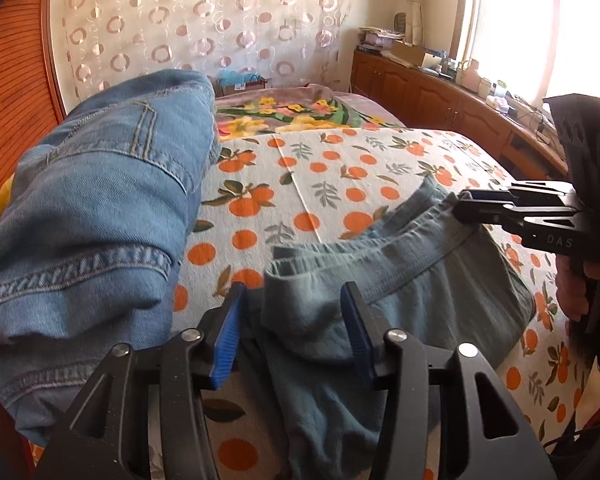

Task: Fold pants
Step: 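Grasp the folded denim garment with both grippers at its edge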

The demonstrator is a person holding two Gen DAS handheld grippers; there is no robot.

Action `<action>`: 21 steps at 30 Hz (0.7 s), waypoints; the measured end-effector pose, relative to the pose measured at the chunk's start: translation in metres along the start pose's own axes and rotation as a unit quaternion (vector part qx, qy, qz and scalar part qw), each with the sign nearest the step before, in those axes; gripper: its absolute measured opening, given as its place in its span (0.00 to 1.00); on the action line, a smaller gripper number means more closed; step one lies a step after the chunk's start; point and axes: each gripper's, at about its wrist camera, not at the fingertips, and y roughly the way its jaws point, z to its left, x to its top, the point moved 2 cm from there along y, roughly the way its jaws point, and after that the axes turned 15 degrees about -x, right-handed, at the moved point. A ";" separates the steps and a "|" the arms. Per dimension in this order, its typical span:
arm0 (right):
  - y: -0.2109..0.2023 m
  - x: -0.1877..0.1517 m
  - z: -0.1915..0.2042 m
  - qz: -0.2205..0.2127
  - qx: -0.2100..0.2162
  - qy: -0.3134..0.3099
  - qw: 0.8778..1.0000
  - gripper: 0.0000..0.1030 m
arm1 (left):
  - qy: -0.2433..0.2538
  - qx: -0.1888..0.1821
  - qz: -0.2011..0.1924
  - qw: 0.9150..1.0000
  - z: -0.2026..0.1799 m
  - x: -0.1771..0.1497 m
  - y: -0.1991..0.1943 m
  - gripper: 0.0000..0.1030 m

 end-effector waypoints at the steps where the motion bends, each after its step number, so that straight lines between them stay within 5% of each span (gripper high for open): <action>1: -0.001 0.000 0.000 0.000 -0.003 -0.001 1.000 0.28 | -0.001 -0.002 0.001 1.000 -0.001 -0.001 -0.001 0.48; 9: -0.003 -0.002 -0.002 -0.002 -0.014 -0.003 1.000 0.50 | -0.024 -0.005 0.008 1.000 -0.002 -0.016 -0.006 0.48; 21: 0.014 -0.004 -0.009 0.032 0.018 0.010 0.999 0.60 | -0.049 0.000 0.022 0.999 0.009 -0.030 -0.003 0.49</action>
